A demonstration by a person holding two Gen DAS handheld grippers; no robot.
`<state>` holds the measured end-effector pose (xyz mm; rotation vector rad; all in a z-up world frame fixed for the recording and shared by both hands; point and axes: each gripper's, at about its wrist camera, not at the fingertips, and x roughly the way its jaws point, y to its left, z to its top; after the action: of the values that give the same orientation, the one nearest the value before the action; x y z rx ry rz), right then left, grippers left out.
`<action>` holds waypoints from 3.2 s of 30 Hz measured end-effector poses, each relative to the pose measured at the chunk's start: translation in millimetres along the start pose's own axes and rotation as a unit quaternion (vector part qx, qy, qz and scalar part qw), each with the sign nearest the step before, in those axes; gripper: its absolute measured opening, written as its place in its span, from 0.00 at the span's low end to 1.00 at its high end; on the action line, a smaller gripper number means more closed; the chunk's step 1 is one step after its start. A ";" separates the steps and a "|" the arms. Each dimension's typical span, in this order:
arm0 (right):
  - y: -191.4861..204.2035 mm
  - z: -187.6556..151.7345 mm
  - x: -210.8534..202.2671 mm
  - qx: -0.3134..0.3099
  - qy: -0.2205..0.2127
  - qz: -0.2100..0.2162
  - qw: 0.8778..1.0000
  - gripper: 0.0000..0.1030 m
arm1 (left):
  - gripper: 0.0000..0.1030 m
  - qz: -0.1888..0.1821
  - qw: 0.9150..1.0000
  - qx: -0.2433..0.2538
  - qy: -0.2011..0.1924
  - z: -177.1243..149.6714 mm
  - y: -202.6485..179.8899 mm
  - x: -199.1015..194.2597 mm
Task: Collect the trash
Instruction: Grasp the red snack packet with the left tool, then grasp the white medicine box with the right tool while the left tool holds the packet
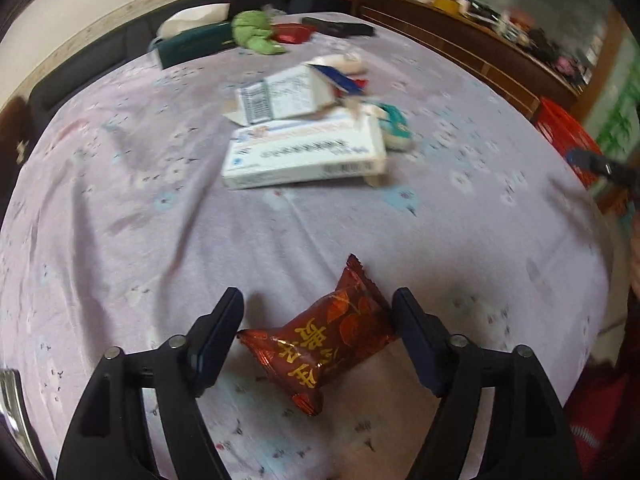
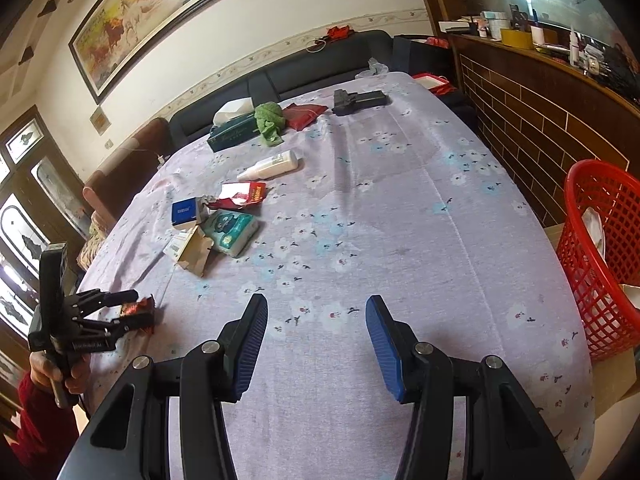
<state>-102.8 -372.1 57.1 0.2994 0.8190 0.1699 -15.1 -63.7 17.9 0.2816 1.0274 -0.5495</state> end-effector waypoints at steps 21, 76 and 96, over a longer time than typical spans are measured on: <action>18.3 -3.8 7.0 -0.022 0.012 0.007 1.000 0.54 | 0.44 0.008 0.999 0.044 -0.015 -28.8 -35.1 -14.6; 179.5 34.8 179.7 -0.228 0.142 0.075 0.960 0.61 | 0.31 0.138 0.949 -0.239 -0.152 -56.3 25.0 -44.0; 186.0 7.2 135.9 -0.222 0.082 0.067 0.969 0.53 | 0.31 0.151 0.950 -0.231 -0.147 -53.8 20.4 -41.8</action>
<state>-12.3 -162.0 28.5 -0.0837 0.8990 0.5025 -59.7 -9.0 26.7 -0.0611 0.7746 -0.0588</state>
